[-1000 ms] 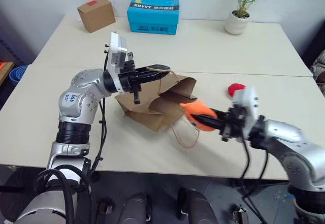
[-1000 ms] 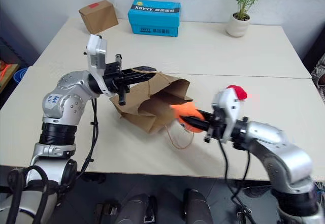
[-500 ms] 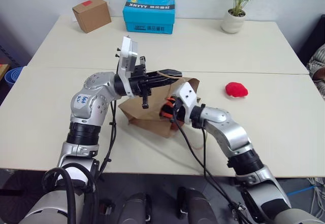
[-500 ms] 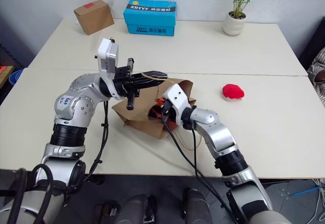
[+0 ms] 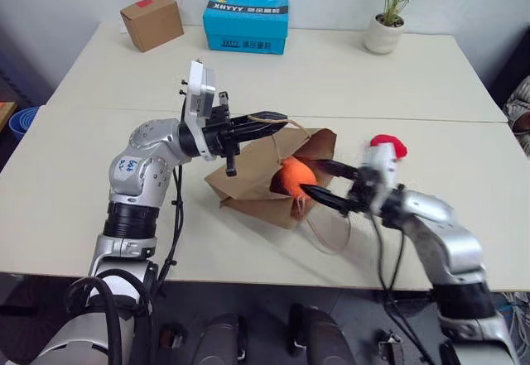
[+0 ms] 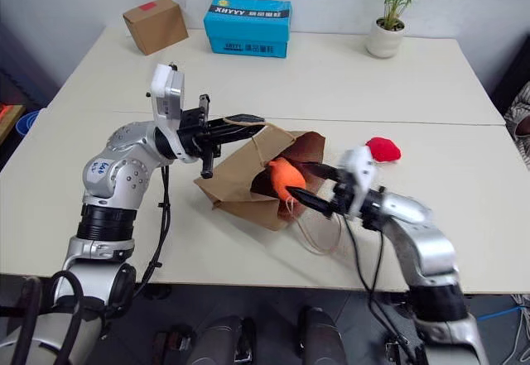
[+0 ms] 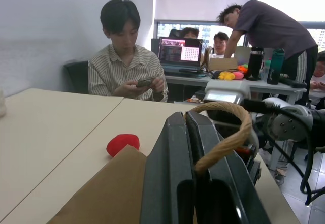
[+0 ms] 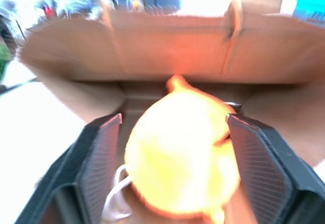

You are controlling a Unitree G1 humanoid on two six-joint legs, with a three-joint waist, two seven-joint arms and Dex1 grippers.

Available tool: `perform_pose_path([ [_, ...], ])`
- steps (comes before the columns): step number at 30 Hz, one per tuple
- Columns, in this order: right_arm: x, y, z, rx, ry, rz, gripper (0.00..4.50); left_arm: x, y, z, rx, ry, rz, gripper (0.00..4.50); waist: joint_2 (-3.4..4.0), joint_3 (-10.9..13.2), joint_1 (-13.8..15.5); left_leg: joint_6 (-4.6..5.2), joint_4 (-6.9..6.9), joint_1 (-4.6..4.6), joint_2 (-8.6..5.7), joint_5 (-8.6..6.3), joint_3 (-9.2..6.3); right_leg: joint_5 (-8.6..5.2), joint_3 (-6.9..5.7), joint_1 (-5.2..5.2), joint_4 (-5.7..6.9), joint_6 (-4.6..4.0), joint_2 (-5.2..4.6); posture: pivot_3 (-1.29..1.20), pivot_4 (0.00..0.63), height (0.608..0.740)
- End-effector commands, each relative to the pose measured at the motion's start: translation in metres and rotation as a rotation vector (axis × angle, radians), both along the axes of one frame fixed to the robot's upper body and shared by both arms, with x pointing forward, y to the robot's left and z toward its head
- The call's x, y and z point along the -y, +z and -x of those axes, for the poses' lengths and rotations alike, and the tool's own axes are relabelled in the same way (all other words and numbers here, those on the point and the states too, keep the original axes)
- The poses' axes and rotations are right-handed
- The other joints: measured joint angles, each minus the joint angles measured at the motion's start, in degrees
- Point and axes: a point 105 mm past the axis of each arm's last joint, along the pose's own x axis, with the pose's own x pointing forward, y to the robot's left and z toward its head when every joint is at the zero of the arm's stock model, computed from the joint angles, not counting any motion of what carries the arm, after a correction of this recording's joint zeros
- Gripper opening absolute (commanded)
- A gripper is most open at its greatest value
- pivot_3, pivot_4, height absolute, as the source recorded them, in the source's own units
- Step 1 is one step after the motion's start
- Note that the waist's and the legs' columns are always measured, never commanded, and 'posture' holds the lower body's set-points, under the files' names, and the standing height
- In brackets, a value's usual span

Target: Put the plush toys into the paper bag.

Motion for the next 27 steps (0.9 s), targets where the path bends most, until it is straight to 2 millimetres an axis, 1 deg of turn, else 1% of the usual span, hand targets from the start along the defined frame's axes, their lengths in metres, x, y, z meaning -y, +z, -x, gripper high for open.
perform_pose_path([
  [1, 0.045, 0.011, 0.018, 0.040, -0.141, -0.034, 3.36, -0.004, 0.006, 0.004, 0.062, 0.022, -0.002, 0.00, 0.00, 0.00, 0.15, 0.01, 0.00, 0.01, 0.00, 0.01, 0.01, 0.00, 0.00, 0.00, 0.02, 0.00, -0.01, 0.00, 0.150, 0.740],
  [2, 0.063, 0.003, 0.024, 0.039, -0.213, 0.001, 3.74, -0.004, 0.007, 0.004, 0.063, 0.026, 0.000, 0.00, 0.00, 0.00, 0.26, 0.01, 0.00, 0.01, 0.00, 0.01, 0.00, 0.00, 0.01, 0.01, 0.01, 0.00, -0.01, 0.00, 0.150, 0.740],
  [3, 0.078, -0.004, 0.030, 0.031, -0.276, 0.021, 3.94, -0.005, 0.007, 0.004, 0.063, 0.028, 0.000, 0.00, 0.00, 0.00, 0.56, 0.01, 0.00, 0.02, 0.00, 0.01, 0.00, 0.00, 0.02, 0.01, 0.02, 0.00, -0.01, 0.00, 0.150, 0.740],
  [4, 0.090, -0.010, 0.037, 0.006, -0.326, 0.033, 4.30, -0.005, 0.006, 0.004, 0.065, 0.030, -0.003, 0.00, 0.00, 0.00, 0.85, 0.02, 0.00, 0.02, -0.02, 0.01, 0.00, 0.00, 0.03, 0.01, 0.01, 0.00, 0.00, 0.00, 0.150, 0.740],
  [5, 0.102, -0.015, 0.042, 0.016, -0.380, 0.064, 4.44, -0.005, 0.006, 0.005, 0.066, 0.030, -0.005, 0.00, 0.00, 0.00, 1.09, 0.02, 0.00, 0.02, -0.02, 0.01, 0.01, 0.00, 0.04, 0.01, 0.01, 0.00, 0.01, 0.00, 0.150, 0.740],
  [7, 0.122, -0.029, 0.052, 0.008, -0.474, 0.132, 4.44, -0.005, 0.005, 0.005, 0.067, 0.033, -0.008, 0.00, 0.00, 0.00, 1.30, 0.04, 0.00, 0.05, -0.05, 0.02, 0.06, 0.01, 0.04, 0.02, 0.01, 0.03, 0.02, 0.00, 0.150, 0.740],
  [8, 0.129, -0.036, 0.055, 0.008, -0.507, 0.168, 4.44, -0.005, 0.005, 0.005, 0.067, 0.035, -0.008, 0.00, 0.00, 0.00, 1.31, 0.06, 0.00, 0.09, -0.07, 0.03, 0.11, 0.02, 0.04, 0.02, 0.03, 0.04, 0.03, 0.00, 0.150, 0.740],
  [9, 0.136, -0.043, 0.057, 0.003, -0.550, 0.196, 4.44, -0.005, 0.005, 0.005, 0.069, 0.036, -0.008, 0.00, -0.01, 0.00, 1.24, 0.07, 0.00, 0.17, -0.07, 0.03, 0.14, 0.03, 0.04, 0.07, 0.03, 0.05, 0.03, 0.00, 0.150, 0.740],
  [11, 0.144, -0.050, 0.056, 0.001, -0.605, 0.213, 4.44, -0.004, 0.006, 0.004, 0.070, 0.038, -0.008, 0.00, -0.01, 0.00, 1.05, 0.07, -0.04, 0.44, -0.05, 0.01, 0.25, 0.03, 0.08, 0.25, -0.03, 0.05, -0.01, 0.00, 0.150, 0.740],
  [14, 0.148, -0.040, 0.025, 0.070, -0.670, 0.254, 4.44, -0.002, 0.006, 0.004, 0.079, 0.040, -0.014, 0.00, -0.01, 0.01, 0.21, 0.05, -0.05, 0.63, -0.01, 0.00, 0.43, 0.02, 0.21, 0.25, -0.01, 0.04, -0.14, 0.00, 0.150, 0.740],
  [16, 0.148, -0.033, 0.010, 0.093, -0.688, 0.270, 4.44, -0.001, 0.007, 0.003, 0.082, 0.044, -0.015, 0.00, 0.03, 0.01, -0.27, 0.04, -0.05, 0.67, -0.02, 0.00, 0.51, 0.03, 0.29, 0.21, 0.08, 0.04, -0.19, 0.00, 0.150, 0.740],
  [19, 0.138, -0.021, -0.043, 0.069, -0.658, 0.328, 4.44, -0.001, 0.006, 0.004, 0.088, 0.051, -0.026, 0.00, 0.03, 0.03, -0.85, -0.07, -0.04, 0.68, 0.06, 0.04, 0.53, -0.01, 0.33, 0.13, 0.28, -0.03, -0.14, 0.00, 0.150, 0.740],
  [20, 0.137, -0.021, -0.057, 0.033, -0.657, 0.338, 4.44, -0.001, 0.005, 0.004, 0.089, 0.053, -0.030, 0.00, 0.06, 0.04, -0.90, -0.07, -0.04, 0.69, 0.05, 0.05, 0.60, -0.02, 0.34, 0.07, 0.48, -0.04, -0.15, 0.00, 0.150, 0.740],
  [22, 0.135, -0.022, -0.077, -0.013, -0.661, 0.345, 4.44, -0.001, 0.004, 0.004, 0.089, 0.056, -0.034, 0.00, 0.07, 0.04, -0.89, -0.07, -0.05, 0.65, 0.06, 0.07, 0.57, -0.07, 0.32, 0.03, 0.49, -0.12, -0.16, 0.00, 0.150, 0.740],
  [26, 0.123, -0.031, -0.117, -0.104, -0.649, 0.376, 4.44, -0.003, 0.001, 0.005, 0.083, 0.060, -0.039, 0.00, 0.07, 0.05, -0.25, -0.13, -0.06, 0.46, 0.09, 0.08, 0.41, -0.13, 0.28, 0.00, 0.44, -0.22, -0.13, 0.00, 0.150, 0.740],
  [27, 0.123, -0.032, -0.125, -0.109, -0.666, 0.391, 4.44, -0.004, 0.000, 0.006, 0.081, 0.060, -0.042, 0.00, 0.07, 0.05, -0.31, -0.12, -0.06, 0.43, 0.07, 0.09, 0.42, -0.12, 0.25, -0.01, 0.44, -0.21, -0.14, 0.00, 0.150, 0.740],
])
